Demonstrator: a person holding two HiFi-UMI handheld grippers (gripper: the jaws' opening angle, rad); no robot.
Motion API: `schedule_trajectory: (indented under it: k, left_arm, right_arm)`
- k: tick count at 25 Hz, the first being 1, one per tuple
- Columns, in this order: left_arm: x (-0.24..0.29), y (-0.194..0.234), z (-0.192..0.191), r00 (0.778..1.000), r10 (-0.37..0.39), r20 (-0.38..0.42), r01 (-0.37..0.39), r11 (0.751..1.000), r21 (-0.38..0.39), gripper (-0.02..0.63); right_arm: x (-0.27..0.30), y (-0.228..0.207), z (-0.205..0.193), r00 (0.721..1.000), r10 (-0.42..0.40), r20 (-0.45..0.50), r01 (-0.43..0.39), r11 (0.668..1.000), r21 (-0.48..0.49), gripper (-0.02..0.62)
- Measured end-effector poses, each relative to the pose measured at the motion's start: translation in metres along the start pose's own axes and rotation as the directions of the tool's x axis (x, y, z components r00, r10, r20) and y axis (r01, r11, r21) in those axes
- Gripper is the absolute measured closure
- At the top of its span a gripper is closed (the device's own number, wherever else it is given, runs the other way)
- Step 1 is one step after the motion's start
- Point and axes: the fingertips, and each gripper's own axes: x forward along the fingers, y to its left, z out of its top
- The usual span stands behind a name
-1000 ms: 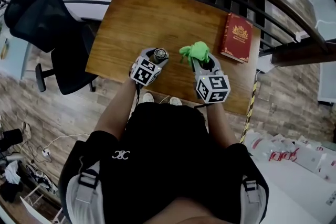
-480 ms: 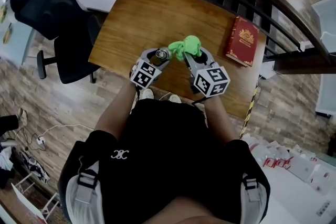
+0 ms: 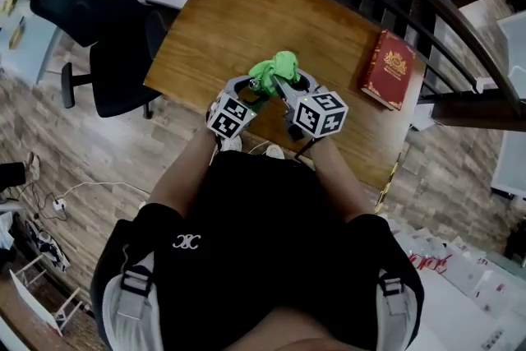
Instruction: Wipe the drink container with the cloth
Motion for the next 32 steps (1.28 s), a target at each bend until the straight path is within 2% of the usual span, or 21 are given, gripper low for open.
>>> schedule_trajectory:
  k: [8,17,21,27,32]
  left_arm:
    - [-0.002,-0.001,-0.002,1.0,-0.003,-0.007,0.003,1.0,-0.002,0.298]
    - [0.001,-0.004,-0.001,1.0,0.001,-0.019,-0.001,1.0,0.021,0.298]
    - [0.0,-0.004,-0.002,1.0,0.007,-0.019,-0.006,1.0,0.016,0.298]
    - [-0.002,-0.001,-0.003,1.0,0.029,-0.006,-0.029,0.999,-0.014,0.298]
    - [0.0,0.001,-0.002,0.999,0.039,-0.001,-0.039,0.999,-0.031,0.298]
  right_arm:
    - [0.027,-0.016,-0.049,0.987,-0.023,-0.16,0.019,1.0,-0.021,0.498]
    - [0.035,-0.051,-0.068,0.972,-0.082,-0.221,0.085,0.996,0.004,0.497]
    - [0.036,-0.07,-0.075,0.96,-0.123,-0.252,0.123,0.992,-0.016,0.497]
    - [0.039,-0.088,-0.09,0.954,-0.125,-0.272,0.147,0.987,0.06,0.497]
    - [0.038,-0.108,-0.104,0.935,-0.182,-0.305,0.215,0.973,0.078,0.497]
